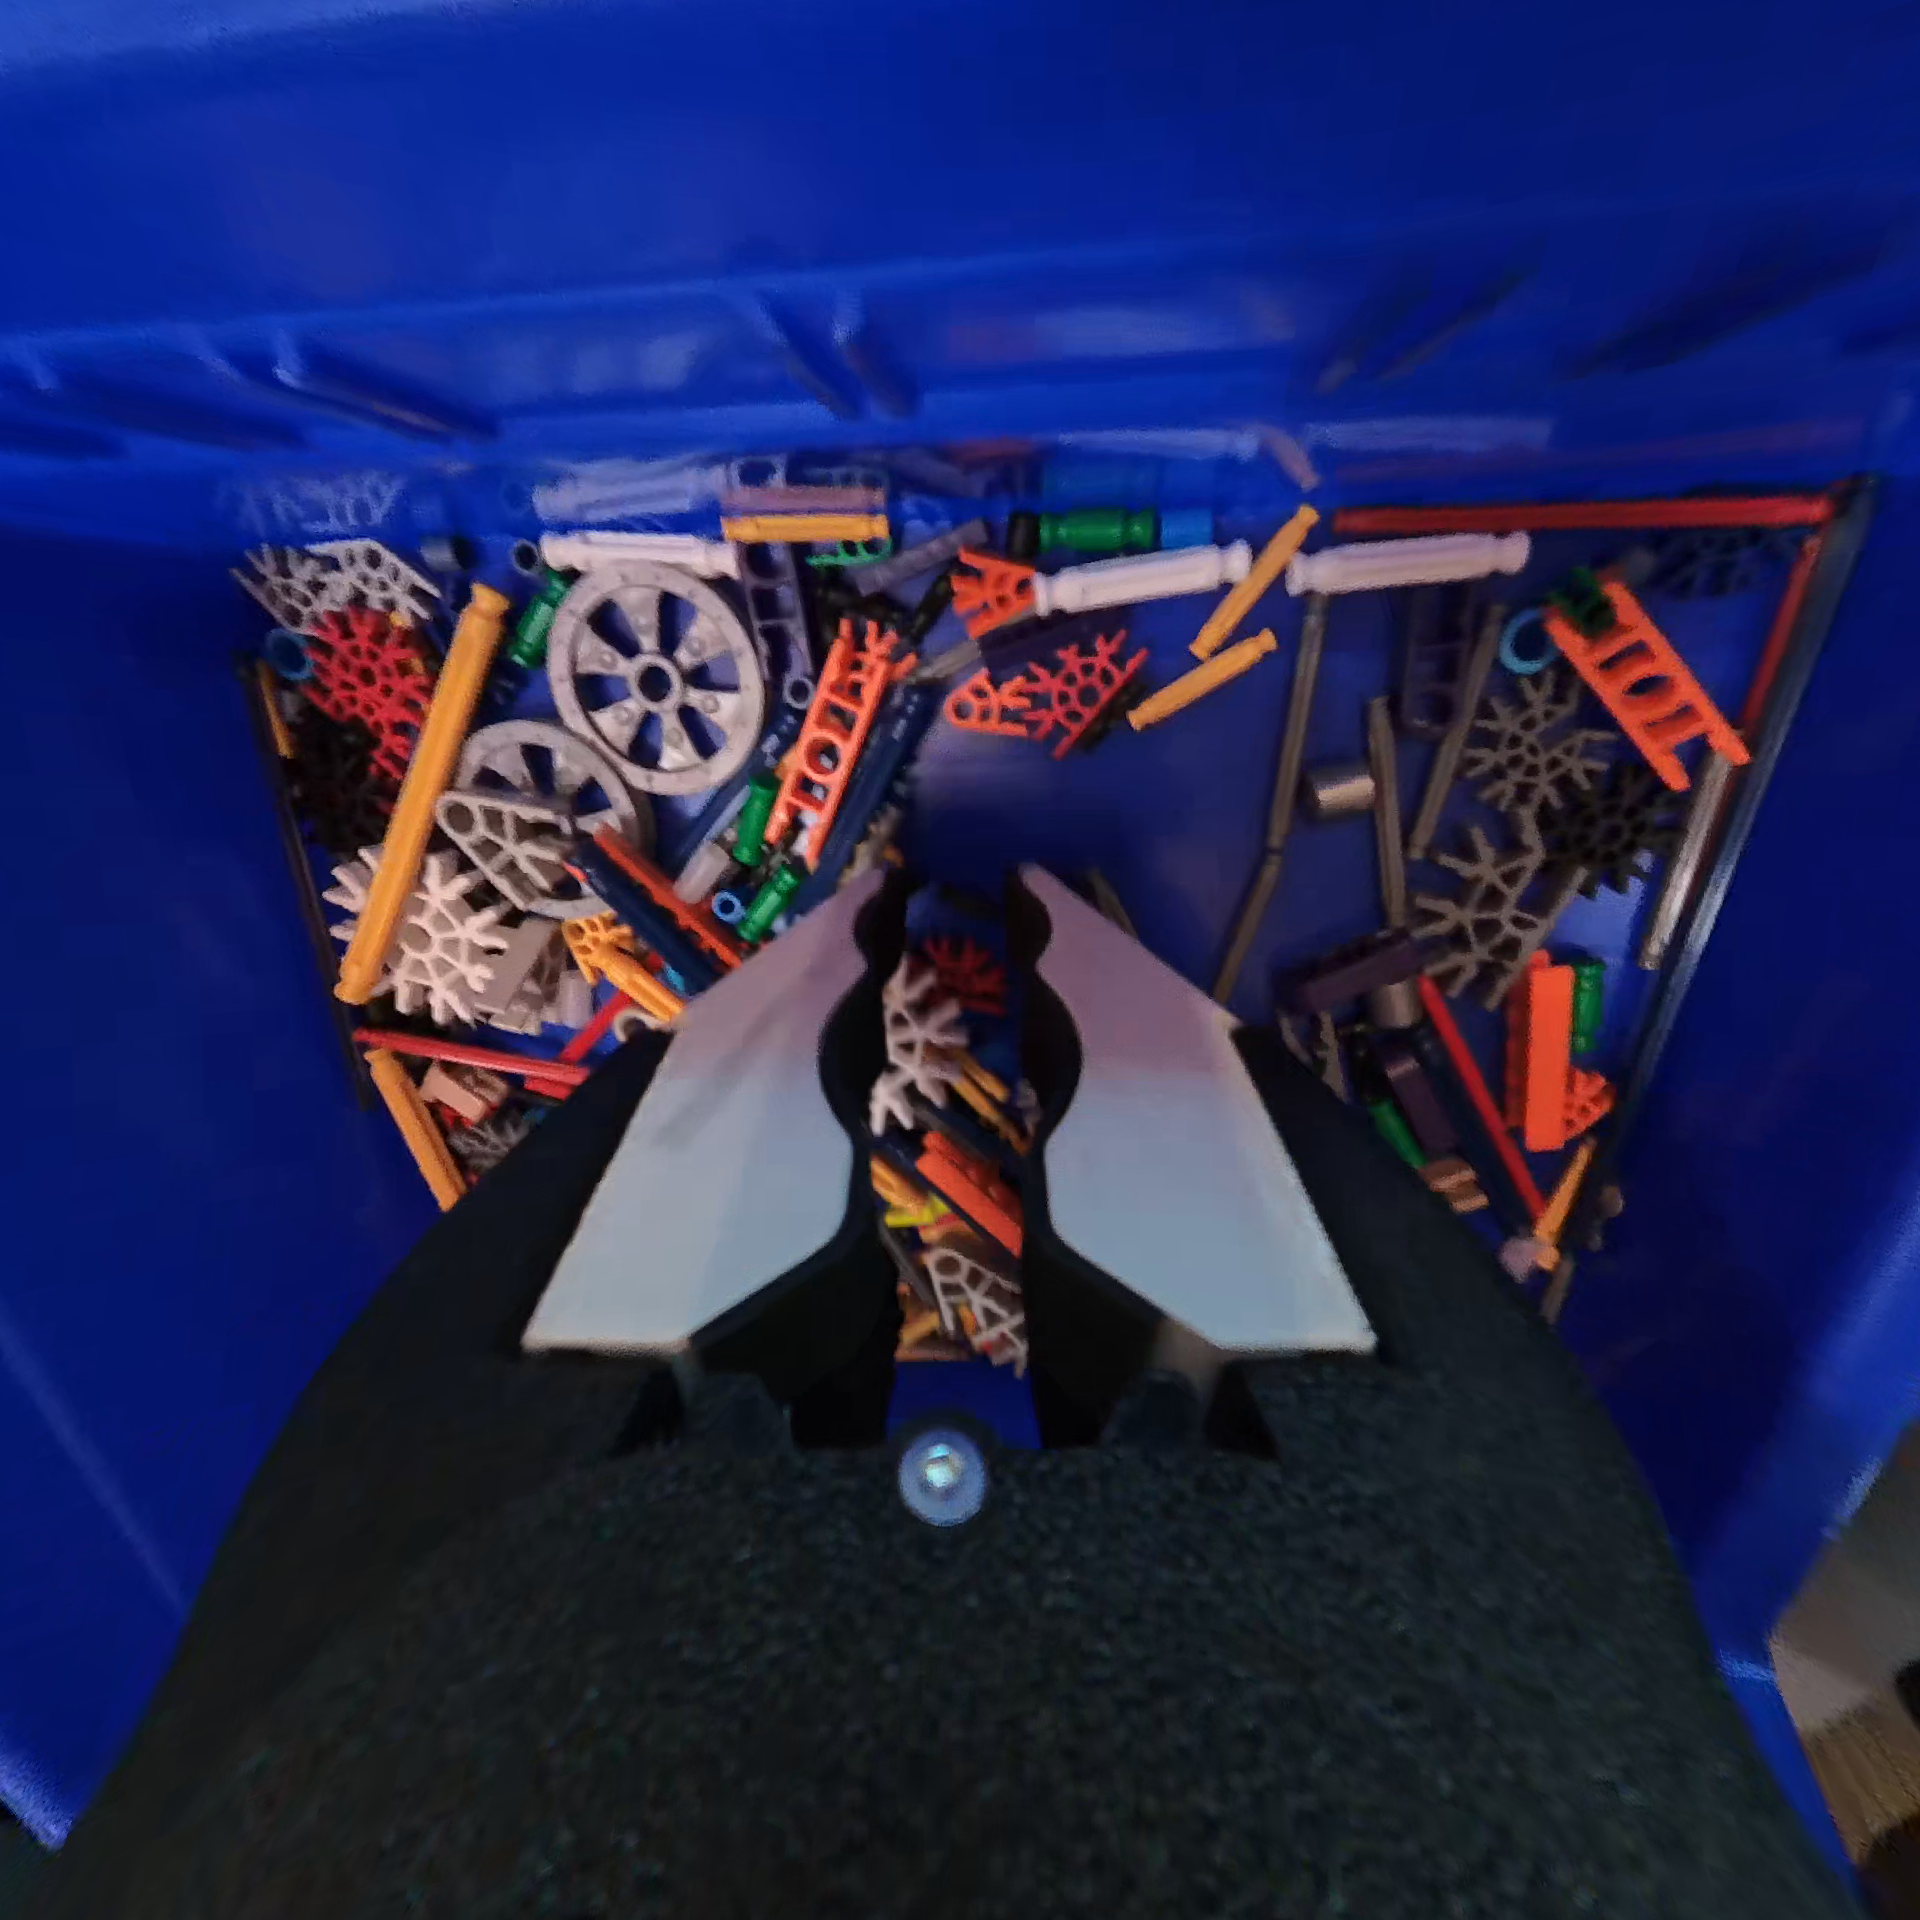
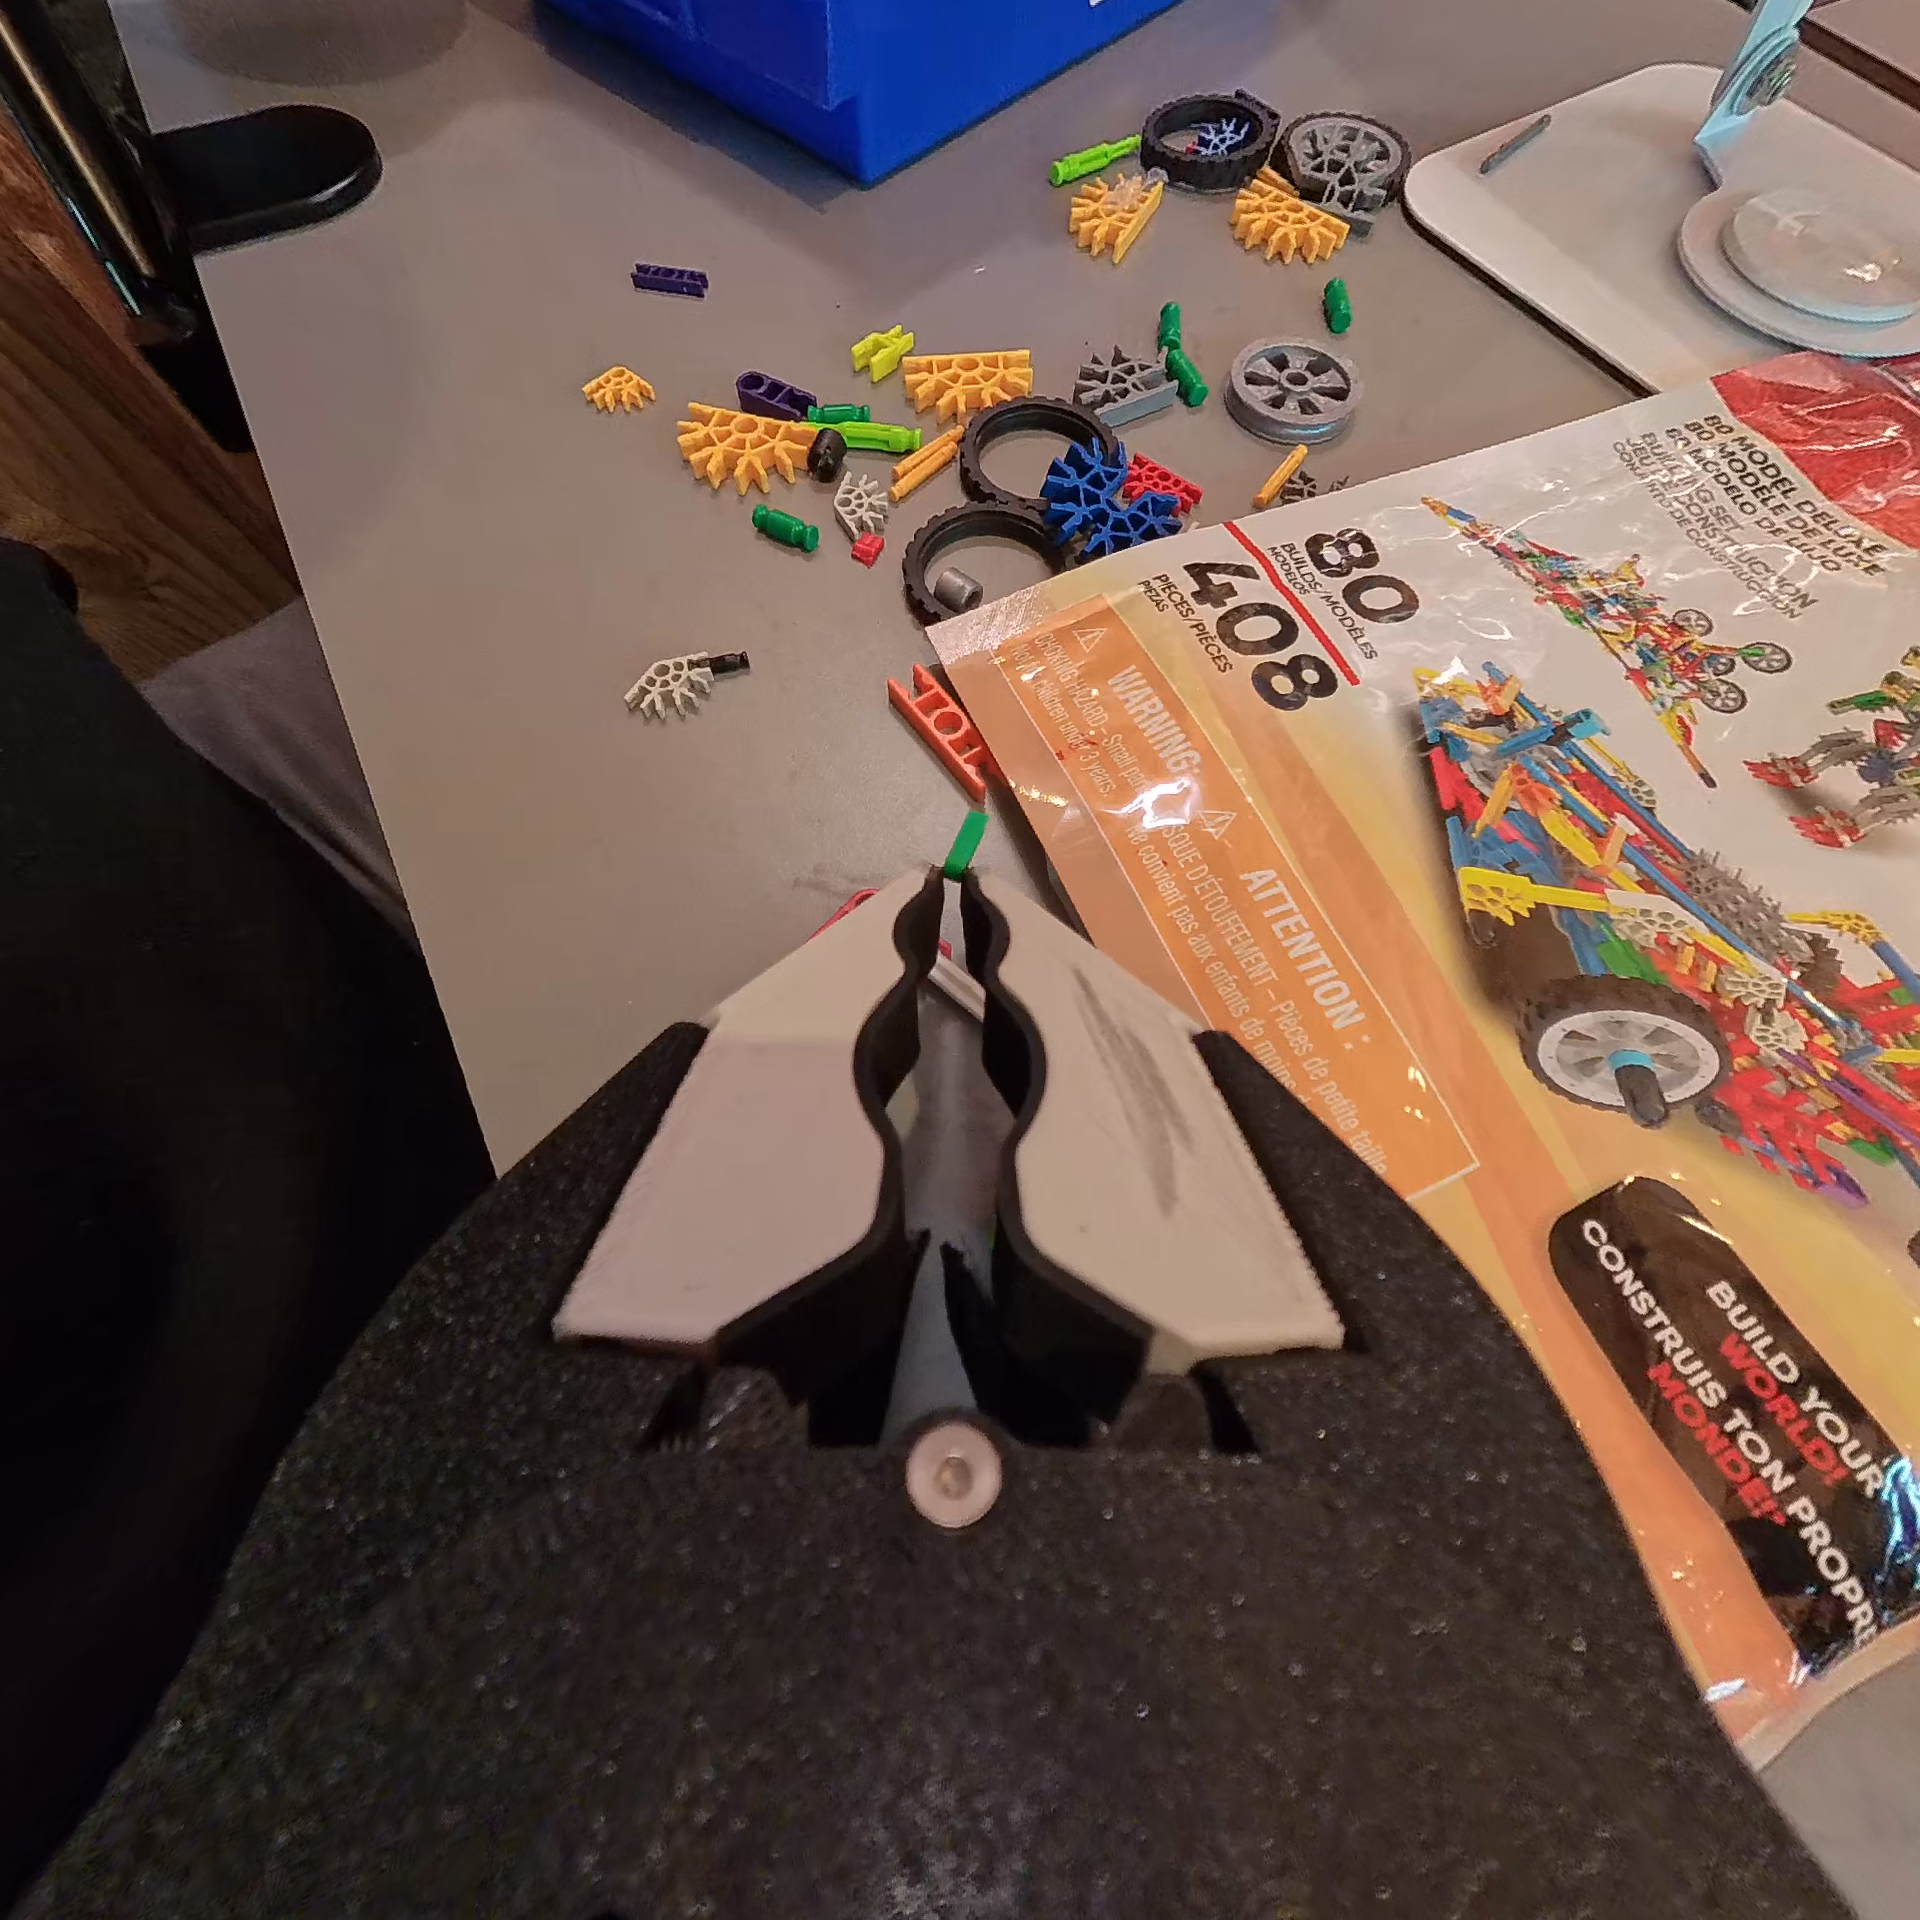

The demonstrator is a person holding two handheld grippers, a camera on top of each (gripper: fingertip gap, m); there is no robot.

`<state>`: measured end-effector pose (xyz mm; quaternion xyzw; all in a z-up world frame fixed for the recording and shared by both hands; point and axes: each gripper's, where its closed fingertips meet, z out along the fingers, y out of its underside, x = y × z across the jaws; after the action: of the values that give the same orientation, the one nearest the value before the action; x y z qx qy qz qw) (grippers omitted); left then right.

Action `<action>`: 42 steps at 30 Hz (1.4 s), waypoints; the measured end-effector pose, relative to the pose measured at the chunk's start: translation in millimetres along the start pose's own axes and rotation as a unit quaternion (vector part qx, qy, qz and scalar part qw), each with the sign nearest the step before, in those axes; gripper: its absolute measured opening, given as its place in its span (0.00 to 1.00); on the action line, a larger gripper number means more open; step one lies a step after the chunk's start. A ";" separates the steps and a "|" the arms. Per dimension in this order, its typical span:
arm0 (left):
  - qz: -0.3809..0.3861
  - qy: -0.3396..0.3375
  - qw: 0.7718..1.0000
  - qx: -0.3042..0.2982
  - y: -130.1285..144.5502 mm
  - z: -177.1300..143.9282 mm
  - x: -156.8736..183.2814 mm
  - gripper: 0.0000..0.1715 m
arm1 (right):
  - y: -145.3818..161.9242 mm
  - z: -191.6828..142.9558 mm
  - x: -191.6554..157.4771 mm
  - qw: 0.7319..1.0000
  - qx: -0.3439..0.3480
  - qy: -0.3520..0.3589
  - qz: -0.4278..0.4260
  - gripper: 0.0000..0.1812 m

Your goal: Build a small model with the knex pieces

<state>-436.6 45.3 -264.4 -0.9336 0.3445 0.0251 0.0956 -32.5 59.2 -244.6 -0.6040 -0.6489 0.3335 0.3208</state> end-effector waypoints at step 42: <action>0.010 -0.017 0.998 -0.058 25.5 -39.3 23.2 0.09 | -1.3 -4.6 0.9 1.000 0.013 0.003 -0.003 0.01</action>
<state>-436.3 3.9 -232.7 -0.9336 0.3498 0.0621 0.0471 -29.5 60.3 -241.0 -0.5992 -0.6451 0.3390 0.3313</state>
